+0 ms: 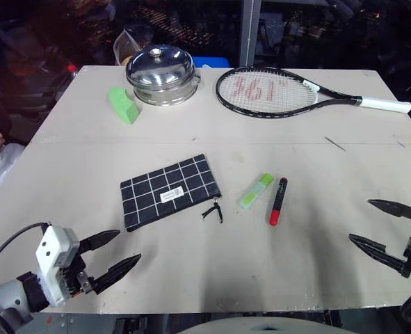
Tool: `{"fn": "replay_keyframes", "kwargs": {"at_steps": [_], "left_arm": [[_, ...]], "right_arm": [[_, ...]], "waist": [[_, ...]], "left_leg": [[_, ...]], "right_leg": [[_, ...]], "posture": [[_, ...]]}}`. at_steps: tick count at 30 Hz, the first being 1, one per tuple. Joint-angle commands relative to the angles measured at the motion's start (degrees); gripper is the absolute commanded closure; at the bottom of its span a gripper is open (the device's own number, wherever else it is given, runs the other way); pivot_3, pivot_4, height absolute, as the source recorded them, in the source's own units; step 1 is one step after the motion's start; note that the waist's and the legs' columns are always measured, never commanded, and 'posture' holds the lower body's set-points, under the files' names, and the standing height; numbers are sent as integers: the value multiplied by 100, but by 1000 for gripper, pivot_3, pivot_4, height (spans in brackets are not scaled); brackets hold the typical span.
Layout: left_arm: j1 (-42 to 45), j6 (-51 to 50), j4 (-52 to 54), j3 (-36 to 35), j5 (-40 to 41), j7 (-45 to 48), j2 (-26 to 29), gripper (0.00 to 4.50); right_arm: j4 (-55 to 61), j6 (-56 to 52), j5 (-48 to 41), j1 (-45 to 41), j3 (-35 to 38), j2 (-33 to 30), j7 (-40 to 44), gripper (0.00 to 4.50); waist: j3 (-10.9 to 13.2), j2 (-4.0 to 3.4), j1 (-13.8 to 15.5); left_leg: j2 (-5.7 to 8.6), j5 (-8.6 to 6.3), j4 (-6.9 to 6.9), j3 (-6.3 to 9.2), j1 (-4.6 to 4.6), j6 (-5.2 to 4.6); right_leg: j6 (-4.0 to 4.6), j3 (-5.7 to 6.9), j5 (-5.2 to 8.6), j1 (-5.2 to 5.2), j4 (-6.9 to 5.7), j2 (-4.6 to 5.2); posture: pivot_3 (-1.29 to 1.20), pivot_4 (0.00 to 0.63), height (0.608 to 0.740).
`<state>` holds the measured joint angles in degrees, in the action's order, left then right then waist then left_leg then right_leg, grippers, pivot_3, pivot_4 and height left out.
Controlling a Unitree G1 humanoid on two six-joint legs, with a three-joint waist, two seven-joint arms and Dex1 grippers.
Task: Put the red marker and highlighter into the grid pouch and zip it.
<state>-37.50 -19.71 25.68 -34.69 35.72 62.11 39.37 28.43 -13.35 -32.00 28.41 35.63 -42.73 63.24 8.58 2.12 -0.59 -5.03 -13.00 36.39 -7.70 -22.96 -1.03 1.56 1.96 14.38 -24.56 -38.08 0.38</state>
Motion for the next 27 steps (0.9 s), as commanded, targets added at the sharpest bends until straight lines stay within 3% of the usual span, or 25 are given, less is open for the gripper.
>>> {"fn": "replay_keyframes", "kwargs": {"at_steps": [1, 6, 11, 16, 20, 27], "left_arm": [[206, 51, 80, -11, -113, -347, -36, 43], [643, 1194, -330, 25, -1519, -890, 120, 43], [787, 3775, -1473, 1, -2650, -803, 313, 43], [1256, 6565, -3200, 381, -4539, -1912, 663, 43], [1779, 7464, -4169, 784, -5483, -2818, 867, 43], [3203, 8286, -5247, 1788, -6800, -4237, 938, 43]], "right_arm": [[389, 23, -37, -115, -206, 57, -203, 0], [1161, -112, -258, -545, -1002, 188, -550, 0], [1545, -173, -419, -601, -1498, 76, -410, 0], [1814, -43, -405, -453, -1800, 94, -363, 0], [1858, 88, -359, -267, -1793, 87, -310, 0], [1841, 137, -378, -224, -1649, 56, -445, 0]], "waist": [[0, 0, 0], [-5, -3, -5], [-6, -1, 2], [-14, 2, 74], [-37, -3, 147], [-112, -157, 452]], "left_leg": [[0, 0, 0, 0, 0, 0], [0, 1, 1, 18, 4, 1], [-2, -4, -2, 14, 1, -5], [-3, -9, -2, 14, 4, 0], [-2, -13, -2, 8, 8, 5], [9, -13, -8, -3, 21, 2]], "right_leg": [[0, 0, 0, 0, 0, 0], [1, -1, -2, 4, -8, -12], [1, -4, -1, 10, 6, -14], [2, -2, -1, 12, 6, -12], [2, 0, -1, 12, 8, 0], [1, 69, 0, 40, 4, 55]], "posture": [[0, 150, 740], [0, 150, 740], [0, 150, 740], [0, 150, 740], [0, 150, 740], [0, 150, 740]]}}
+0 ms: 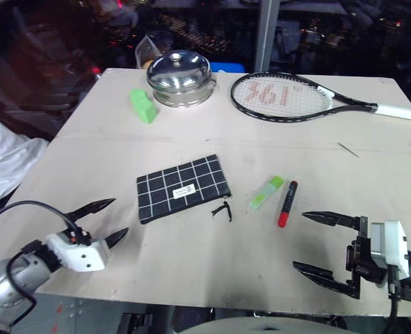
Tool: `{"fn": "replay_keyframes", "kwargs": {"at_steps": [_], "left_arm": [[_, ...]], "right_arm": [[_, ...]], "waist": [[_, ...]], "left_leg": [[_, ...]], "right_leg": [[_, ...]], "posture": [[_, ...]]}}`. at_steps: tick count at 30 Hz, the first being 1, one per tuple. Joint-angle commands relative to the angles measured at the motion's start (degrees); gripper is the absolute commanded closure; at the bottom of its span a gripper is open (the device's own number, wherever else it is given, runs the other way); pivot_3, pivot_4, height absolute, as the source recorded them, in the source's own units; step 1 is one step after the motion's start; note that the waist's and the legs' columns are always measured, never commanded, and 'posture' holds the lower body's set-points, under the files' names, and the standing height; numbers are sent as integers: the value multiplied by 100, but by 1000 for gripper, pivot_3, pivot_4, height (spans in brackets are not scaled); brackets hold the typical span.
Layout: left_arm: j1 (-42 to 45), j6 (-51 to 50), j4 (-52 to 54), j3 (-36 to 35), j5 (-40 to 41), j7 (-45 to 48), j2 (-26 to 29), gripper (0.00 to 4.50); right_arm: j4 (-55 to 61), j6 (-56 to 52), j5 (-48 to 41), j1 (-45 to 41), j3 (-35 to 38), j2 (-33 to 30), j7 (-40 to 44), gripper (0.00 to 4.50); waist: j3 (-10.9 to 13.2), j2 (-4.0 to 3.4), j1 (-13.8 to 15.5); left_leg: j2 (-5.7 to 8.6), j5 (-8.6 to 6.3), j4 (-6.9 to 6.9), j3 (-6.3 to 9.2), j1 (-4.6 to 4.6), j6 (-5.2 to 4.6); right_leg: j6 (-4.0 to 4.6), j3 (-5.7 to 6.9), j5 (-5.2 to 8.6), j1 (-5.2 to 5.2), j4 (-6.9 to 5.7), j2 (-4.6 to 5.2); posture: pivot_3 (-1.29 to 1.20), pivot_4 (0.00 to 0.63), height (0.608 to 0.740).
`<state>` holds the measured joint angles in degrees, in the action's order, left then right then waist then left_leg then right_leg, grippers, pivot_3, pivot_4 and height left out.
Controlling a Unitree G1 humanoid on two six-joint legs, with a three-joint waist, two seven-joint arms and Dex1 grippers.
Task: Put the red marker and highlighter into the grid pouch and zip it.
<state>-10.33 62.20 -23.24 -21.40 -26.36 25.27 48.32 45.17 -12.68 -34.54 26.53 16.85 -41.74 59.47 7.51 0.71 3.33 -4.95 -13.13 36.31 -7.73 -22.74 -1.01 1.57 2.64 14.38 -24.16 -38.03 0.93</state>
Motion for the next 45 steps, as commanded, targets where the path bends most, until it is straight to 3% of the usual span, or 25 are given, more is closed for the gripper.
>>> {"fn": "replay_keyframes", "kwargs": {"at_steps": [1, 10, 19, 24, 30, 33, 36, 41, 45], "left_arm": [[714, 128, -460, 595, -711, -687, 79, 43], [1723, 96, -927, 1591, -876, -1223, 268, 43], [2451, 37, -874, 2536, -149, -752, 82, 43], [2539, -154, -836, 2904, 457, -225, 72, 1606], [2465, -1150, -251, 3064, 1887, 738, -108, 4468], [2245, -2453, 597, 3063, 3042, 1483, -243, 4468], [2011, -3822, 1693, 2982, 3893, 1908, -301, 4468], [1890, -5066, 2675, 2790, 4308, 2012, -399, 4468], [1862, -5492, 2961, 2702, 4289, 2008, -516, 4468]], "right_arm": [[166, 50, -144, -43, 271, -56, -99, 0], [439, 1, -114, 269, 426, 4, -380, 0], [525, 83, 38, 337, 198, 128, -584, 0], [650, 110, 12, 329, 84, 160, -606, 0], [612, -290, 51, -233, -465, 229, -1158, 0], [544, -1023, -70, -913, -900, 393, -1930, 0], [407, -2608, -372, -1711, -1243, 568, -3143, 0], [-641, -4477, -1342, -3097, -1182, 1527, -4641, 0], [-1165, -4876, -1557, -3735, -1113, 1956, -4984, 0]], "waist": [[-8, -26, 93], [-21, -10, -73], [-28, 19, -119], [-25, 32, -142], [-25, 39, -224], [-23, 48, -259], [-11, 73, -298], [-12, 75, -314], [-10, 72, -320]], "left_leg": [[0, 0, 0, 0, 0, -1], [-14, 19, 9, 22, -3, -30], [-10, 19, 14, 21, -7, -31], [-11, 19, 14, 21, -7, -32], [-12, 19, 17, 24, -6, -32], [-13, 19, 24, 23, -8, -32], [-17, 20, 25, 26, -9, -31], [-14, 21, 25, 30, -9, -31], [-12, 21, 25, 30, -12, -31]], "right_leg": [[0, 10, 0, 5, -1, 7], [-38, 59, 10, 49, 2, 9], [-50, 58, 21, 51, 2, 12], [-49, 58, 21, 50, 2, 8], [-49, 59, 21, 53, 0, 9], [-49, 58, 21, 54, -2, 10], [-47, 56, 22, 51, -8, 3], [-40, 50, 24, 51, -14, 0], [-40, 47, 24, 51, -15, -2]], "posture": [[0, 150, 740], [0, 150, 740], [0, 150, 740], [0, 150, 740], [0, 150, 740], [0, 150, 740], [0, 150, 740], [0, 150, 740], [0, 150, 740]]}}
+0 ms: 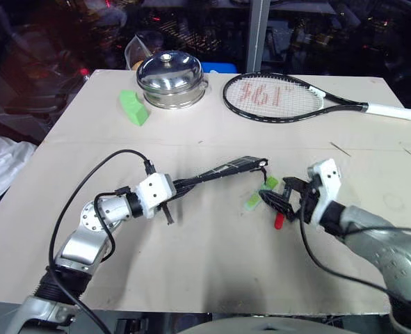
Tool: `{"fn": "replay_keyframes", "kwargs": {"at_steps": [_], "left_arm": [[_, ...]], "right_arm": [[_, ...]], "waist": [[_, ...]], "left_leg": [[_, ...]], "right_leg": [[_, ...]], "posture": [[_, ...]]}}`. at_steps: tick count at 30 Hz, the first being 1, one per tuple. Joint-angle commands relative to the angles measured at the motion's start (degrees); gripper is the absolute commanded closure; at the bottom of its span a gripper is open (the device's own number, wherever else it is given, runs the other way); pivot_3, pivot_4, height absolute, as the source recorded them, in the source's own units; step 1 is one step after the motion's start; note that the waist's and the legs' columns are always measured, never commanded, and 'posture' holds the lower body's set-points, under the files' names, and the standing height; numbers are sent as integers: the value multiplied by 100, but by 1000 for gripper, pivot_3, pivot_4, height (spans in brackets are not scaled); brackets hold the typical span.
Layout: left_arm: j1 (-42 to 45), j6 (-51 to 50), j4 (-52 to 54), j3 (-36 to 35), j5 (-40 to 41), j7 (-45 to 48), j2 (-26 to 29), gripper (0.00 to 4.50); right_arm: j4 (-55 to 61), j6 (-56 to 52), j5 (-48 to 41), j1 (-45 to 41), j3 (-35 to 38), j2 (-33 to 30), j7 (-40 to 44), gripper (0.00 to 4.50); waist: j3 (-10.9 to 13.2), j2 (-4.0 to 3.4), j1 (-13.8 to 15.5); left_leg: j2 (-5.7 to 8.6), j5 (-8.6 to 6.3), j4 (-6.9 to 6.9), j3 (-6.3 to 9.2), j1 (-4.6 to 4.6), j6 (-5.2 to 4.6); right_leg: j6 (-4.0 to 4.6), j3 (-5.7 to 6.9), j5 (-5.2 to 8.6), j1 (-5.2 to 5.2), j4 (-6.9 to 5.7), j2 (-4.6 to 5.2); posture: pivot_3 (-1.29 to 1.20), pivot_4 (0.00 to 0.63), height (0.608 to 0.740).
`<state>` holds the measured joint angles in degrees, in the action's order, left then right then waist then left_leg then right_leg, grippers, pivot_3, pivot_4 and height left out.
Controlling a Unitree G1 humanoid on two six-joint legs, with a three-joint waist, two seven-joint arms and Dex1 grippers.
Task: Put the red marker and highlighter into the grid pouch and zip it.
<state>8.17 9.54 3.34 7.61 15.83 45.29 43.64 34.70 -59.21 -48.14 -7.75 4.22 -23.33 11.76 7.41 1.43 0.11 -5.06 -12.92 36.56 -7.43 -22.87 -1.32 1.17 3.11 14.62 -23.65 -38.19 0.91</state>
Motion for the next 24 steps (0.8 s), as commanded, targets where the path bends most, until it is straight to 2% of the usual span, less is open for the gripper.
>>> {"fn": "replay_keyframes", "kwargs": {"at_steps": [1, 10, 13, 14, 20, 21, 24], "left_arm": [[0, -275, 345, -207, 37, 10, -86, 4468], [-144, -259, 489, -234, -217, 43, -344, 4468], [-183, -198, 547, -214, -308, 76, -368, 4500], [-179, -195, 560, -213, -329, 86, -380, 4500], [-116, -145, 457, -201, -488, 117, -440, 4500], [-111, -129, 442, -199, -513, 127, -451, 4500], [-96, -137, 449, -201, -553, 144, -488, 4500]], "right_arm": [[-216, -291, -203, -432, 119, 162, -239, 0], [-714, -400, -283, -1081, 212, 754, -520, 0], [-709, -402, -286, -1103, 243, 743, -493, 834], [-682, -414, -300, -1101, 252, 712, -462, 1233], [-520, -472, -426, -1063, 278, 550, -349, 4261], [-502, -466, -436, -1059, 267, 520, -334, 4455], [-447, -498, -470, -1033, 235, 435, -289, 4455]], "waist": [[0, 0, -2], [0, -1, -72], [0, -1, -74], [0, -1, -75], [1, -3, -79], [1, -3, -79], [2, -3, -79]], "left_leg": [[1, 0, 0, 0, -1, 0], [-1, 0, -2, 0, -1, 0], [-1, 0, -2, -1, -1, -1], [-1, 0, -2, -1, -1, -1], [-1, 0, -3, -1, -1, -1], [-1, 0, -3, -1, -1, -1], [-1, 0, -4, -1, -1, -1]], "right_leg": [[0, 0, 0, 0, 0, 0], [-2, -1, 0, -1, 0, -2], [-2, -1, 0, -1, 0, -1], [-2, -1, 0, -1, 0, -1], [-2, -1, 0, -1, 0, -1], [-2, -1, 0, -1, 1, -1], [-2, -1, 0, -1, 1, 0]], "posture": [[0, 150, 740], [0, 150, 740], [0, 150, 740], [0, 150, 740], [0, 150, 740], [0, 150, 740], [0, 150, 740]]}}
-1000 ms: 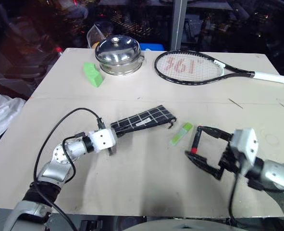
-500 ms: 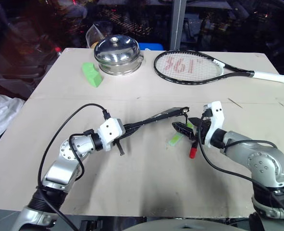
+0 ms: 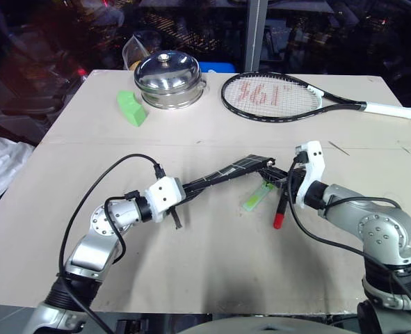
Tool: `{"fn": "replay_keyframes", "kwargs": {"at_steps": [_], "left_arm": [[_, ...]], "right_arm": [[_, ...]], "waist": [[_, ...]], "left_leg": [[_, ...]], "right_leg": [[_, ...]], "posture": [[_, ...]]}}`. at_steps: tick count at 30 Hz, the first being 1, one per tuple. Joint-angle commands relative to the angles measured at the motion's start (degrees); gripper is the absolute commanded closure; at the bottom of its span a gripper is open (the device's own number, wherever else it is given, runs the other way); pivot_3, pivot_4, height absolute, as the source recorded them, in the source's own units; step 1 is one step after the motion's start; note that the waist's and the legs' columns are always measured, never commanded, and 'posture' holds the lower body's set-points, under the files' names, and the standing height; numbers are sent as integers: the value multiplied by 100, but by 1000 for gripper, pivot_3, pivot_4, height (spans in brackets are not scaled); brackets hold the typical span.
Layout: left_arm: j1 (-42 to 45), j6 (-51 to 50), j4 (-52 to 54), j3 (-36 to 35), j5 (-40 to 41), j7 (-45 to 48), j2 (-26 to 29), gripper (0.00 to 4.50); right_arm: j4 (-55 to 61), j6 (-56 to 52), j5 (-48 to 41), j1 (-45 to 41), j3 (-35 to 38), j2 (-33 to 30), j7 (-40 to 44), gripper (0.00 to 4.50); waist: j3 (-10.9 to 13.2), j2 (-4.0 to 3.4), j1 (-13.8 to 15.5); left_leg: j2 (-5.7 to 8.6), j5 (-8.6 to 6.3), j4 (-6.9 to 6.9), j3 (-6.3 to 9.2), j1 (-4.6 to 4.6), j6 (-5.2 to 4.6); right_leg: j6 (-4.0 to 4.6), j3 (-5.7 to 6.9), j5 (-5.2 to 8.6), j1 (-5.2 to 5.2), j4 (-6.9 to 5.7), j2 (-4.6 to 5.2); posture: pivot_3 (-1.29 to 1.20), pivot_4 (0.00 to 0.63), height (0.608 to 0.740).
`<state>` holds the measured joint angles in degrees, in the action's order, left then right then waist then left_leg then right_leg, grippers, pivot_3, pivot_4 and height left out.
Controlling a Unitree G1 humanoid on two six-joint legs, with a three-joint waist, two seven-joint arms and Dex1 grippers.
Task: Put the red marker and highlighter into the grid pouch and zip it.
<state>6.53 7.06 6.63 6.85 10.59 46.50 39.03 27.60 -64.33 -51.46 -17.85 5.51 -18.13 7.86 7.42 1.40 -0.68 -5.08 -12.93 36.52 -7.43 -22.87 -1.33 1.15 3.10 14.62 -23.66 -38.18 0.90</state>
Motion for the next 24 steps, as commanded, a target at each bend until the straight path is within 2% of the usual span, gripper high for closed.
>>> {"fn": "replay_keyframes", "kwargs": {"at_steps": [1, 11, 24], "left_arm": [[91, 82, 128, -126, -38, 15, -46, 4500], [261, -66, 246, -98, -160, -14, -169, 4500], [342, 146, 442, 84, -452, 69, -257, 4500]], "right_arm": [[286, -15, -167, -7, 94, -116, 125, 4455], [460, -348, -701, 99, 39, -285, 266, 4455], [246, -669, -1398, -115, -11, -165, 25, 4455]], "waist": [[0, 0, 2], [1, 0, -2], [2, 0, -2]], "left_leg": [[0, 0, 0, 0, 0, 0], [0, 0, -2, 0, -1, 0], [0, -1, -8, 0, -4, -1]], "right_leg": [[0, 0, 0, 0, 0, 0], [-1, 0, 0, 0, 4, 1], [-1, 0, 0, -1, 13, 1]], "posture": [[0, 150, 740], [0, 150, 740], [0, 150, 740]]}}
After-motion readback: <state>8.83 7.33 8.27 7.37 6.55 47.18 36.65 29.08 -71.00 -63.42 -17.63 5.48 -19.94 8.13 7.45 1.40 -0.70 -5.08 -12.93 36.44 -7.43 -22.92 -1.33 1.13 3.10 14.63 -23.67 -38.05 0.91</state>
